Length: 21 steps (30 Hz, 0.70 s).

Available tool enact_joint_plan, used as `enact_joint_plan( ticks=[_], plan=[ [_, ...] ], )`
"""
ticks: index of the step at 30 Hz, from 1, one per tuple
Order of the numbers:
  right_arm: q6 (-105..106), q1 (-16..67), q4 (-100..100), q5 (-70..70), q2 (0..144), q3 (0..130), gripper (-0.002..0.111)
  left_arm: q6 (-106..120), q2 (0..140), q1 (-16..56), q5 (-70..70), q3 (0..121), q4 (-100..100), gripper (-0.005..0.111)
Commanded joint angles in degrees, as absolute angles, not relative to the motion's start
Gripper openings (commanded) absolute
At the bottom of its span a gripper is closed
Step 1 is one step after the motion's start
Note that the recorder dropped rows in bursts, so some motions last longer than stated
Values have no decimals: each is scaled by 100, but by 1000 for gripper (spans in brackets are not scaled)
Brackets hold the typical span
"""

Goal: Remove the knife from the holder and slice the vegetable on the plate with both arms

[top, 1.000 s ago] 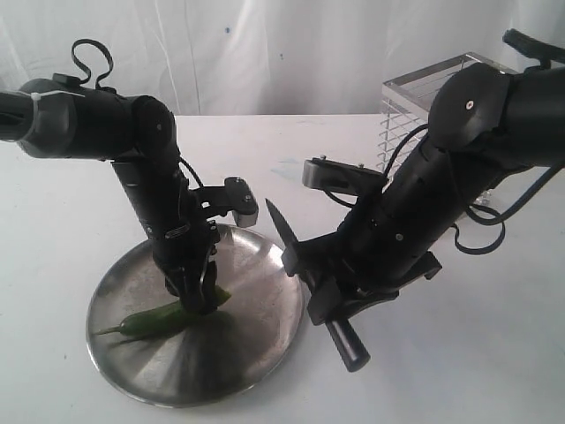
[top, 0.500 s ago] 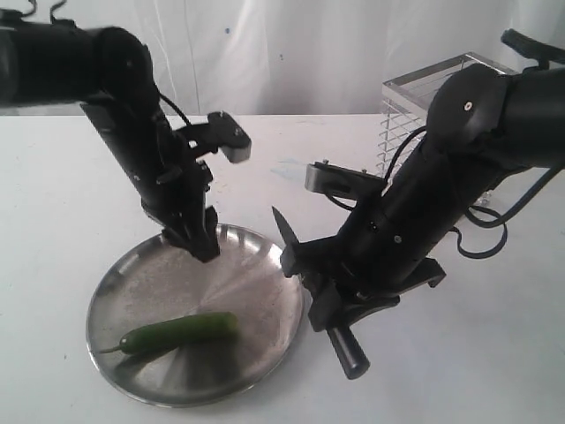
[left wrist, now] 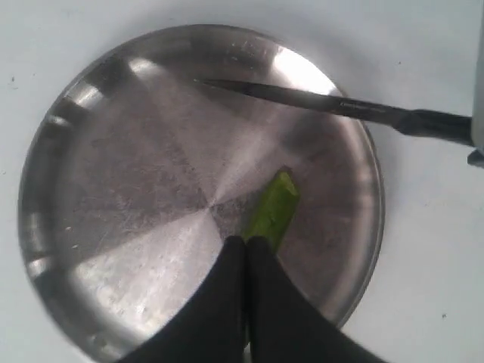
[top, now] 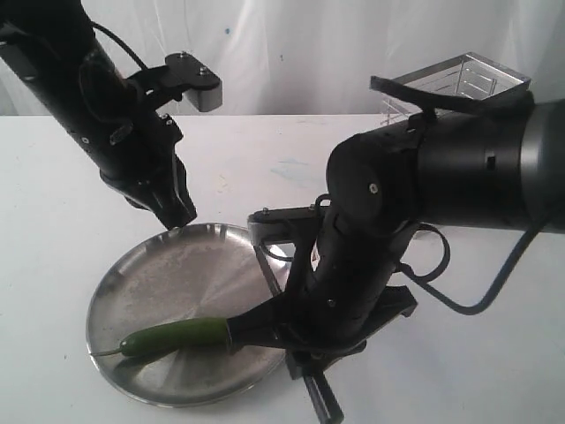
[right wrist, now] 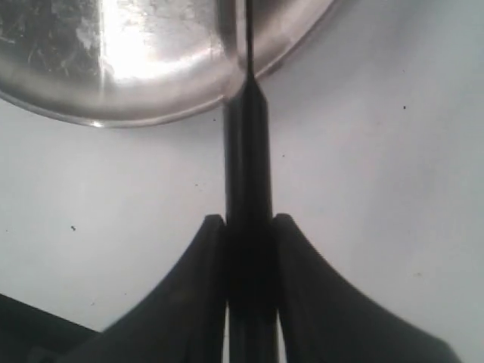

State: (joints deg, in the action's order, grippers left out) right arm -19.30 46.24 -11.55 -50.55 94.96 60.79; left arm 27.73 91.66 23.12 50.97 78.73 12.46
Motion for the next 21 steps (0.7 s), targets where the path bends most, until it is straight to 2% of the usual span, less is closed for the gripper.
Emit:
enact_joint_plan(
  ticks=[1,6,10,16,21],
  plan=[
    [-2169,4834,-1311,-4926,9510,6054,0,3781,9066,2124,4156,7107,2487,0],
    [-2331,4932,-1469,-4423,9619,6054,0,5089,9066,1719,3012,6321,4077,0],
    [-2059,4932,-1847,-4560,9832,6054,0,6464,9089,1513,2209,5869,5941,0],
    [-1922,4935,-2164,-4658,10007,6054,0,9266,9287,1497,3113,5597,8473,0],
    [-1922,5126,-2216,-4569,10023,6054,0,9601,9436,1497,3141,5582,8738,0]
  ],
)
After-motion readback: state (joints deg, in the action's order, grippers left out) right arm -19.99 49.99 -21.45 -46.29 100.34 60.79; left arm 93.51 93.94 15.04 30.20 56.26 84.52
